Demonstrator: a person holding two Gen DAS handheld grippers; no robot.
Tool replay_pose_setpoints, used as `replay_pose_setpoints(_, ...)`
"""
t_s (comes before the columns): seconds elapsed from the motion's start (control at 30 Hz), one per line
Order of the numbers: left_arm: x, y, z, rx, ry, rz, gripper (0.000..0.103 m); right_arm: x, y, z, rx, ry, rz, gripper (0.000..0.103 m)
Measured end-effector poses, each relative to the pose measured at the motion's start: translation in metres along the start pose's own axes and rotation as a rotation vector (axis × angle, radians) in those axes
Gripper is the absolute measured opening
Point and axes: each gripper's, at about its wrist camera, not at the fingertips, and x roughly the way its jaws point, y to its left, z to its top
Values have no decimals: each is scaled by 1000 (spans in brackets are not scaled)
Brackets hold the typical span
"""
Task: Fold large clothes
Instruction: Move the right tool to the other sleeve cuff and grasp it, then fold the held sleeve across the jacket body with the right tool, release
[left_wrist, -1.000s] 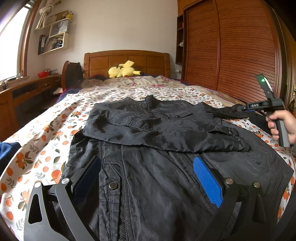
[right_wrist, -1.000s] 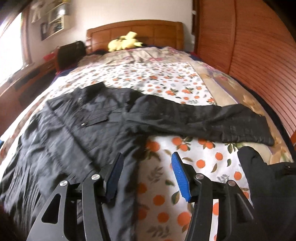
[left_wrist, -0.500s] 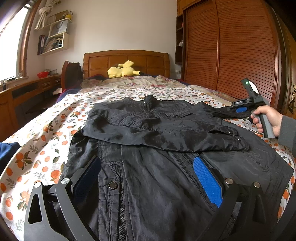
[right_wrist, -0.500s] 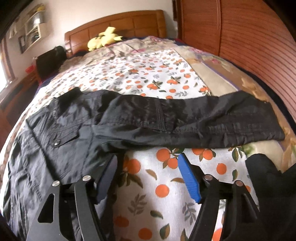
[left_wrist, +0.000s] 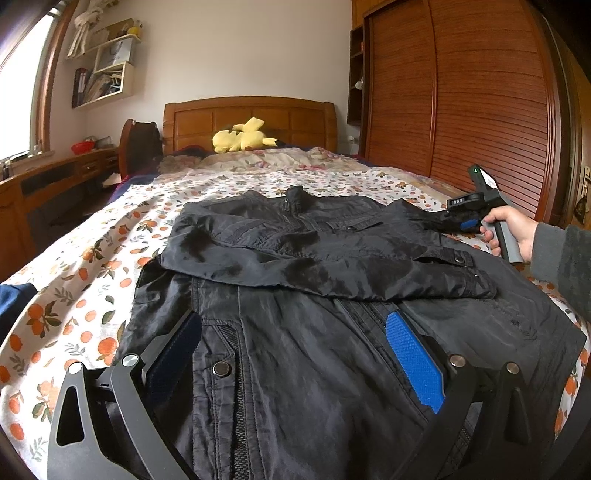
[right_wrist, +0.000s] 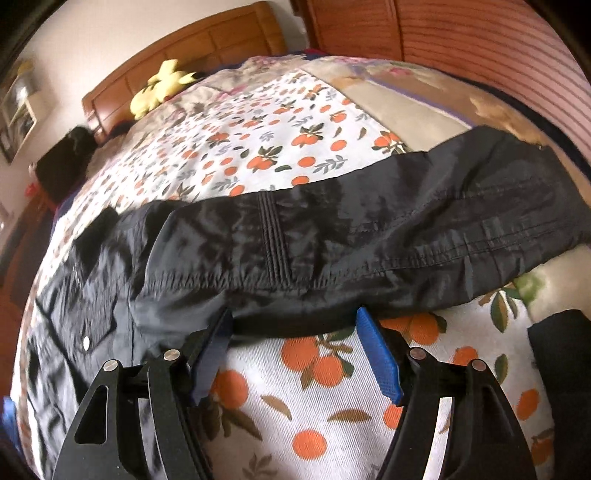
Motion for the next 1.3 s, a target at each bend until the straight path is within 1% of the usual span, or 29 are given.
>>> replay_pose_setpoints(0.13,1,0,0,-1,3,-1,101,10,-3,6,50,24,-14,66)
replay_pose_setpoints(0.17,1,1,0,-1,3,0,101,13,-6,7,68,32,-16,65)
replay_pose_setpoints(0.2,2,1,0,-1,3,-1,101,16,-7,8,76,38,-23,57)
replay_pose_setpoints(0.23,1,1,0,-2,2,-1,101,18,-7,8,78,43,-38,43)
replay_pose_setpoints(0.27,1,1,0,-2,3,-1,101,19,-7,9,72,46,-59,37)
replay_pose_setpoints(0.3,2,1,0,-3,2,-1,101,20,-6,10,63,49,-67,28)
replay_pose_setpoints(0.33,1,1,0,-2,3,-1,101,20,-6,10,56,48,-64,17)
replay_pose_setpoints(0.4,2,0,0,-1,2,-1,101,15,-1,11,28,32,-66,8)
replay_pose_setpoints(0.43,2,0,0,0,3,0,101,8,4,12,1,3,-72,7)
replay_pose_setpoints(0.57,1,1,0,0,1,1,101,-24,26,17,-91,-100,-47,5)
replay_pose_setpoints(0.63,1,1,-1,-1,0,2,101,-45,44,16,-167,-147,-31,5)
replay_pose_setpoints(0.77,1,1,-2,0,-3,4,101,-79,89,4,-320,-179,38,5)
replay_pose_setpoints(0.93,0,0,-2,0,-5,8,101,-100,140,-23,-465,-158,119,5)
replay_pose_setpoints(0.97,0,0,-2,0,-4,8,101,-100,149,-26,-485,-151,132,5)
replay_pose_setpoints(1.07,-1,1,-2,-1,-6,7,101,-99,180,-52,-577,-106,168,5)
replay_pose_setpoints(1.17,-1,1,-2,-3,-8,5,101,-92,198,-78,-648,-57,179,6)
replay_pose_setpoints(1.3,-1,2,-2,-4,-8,4,101,-80,200,-102,-671,7,201,7)
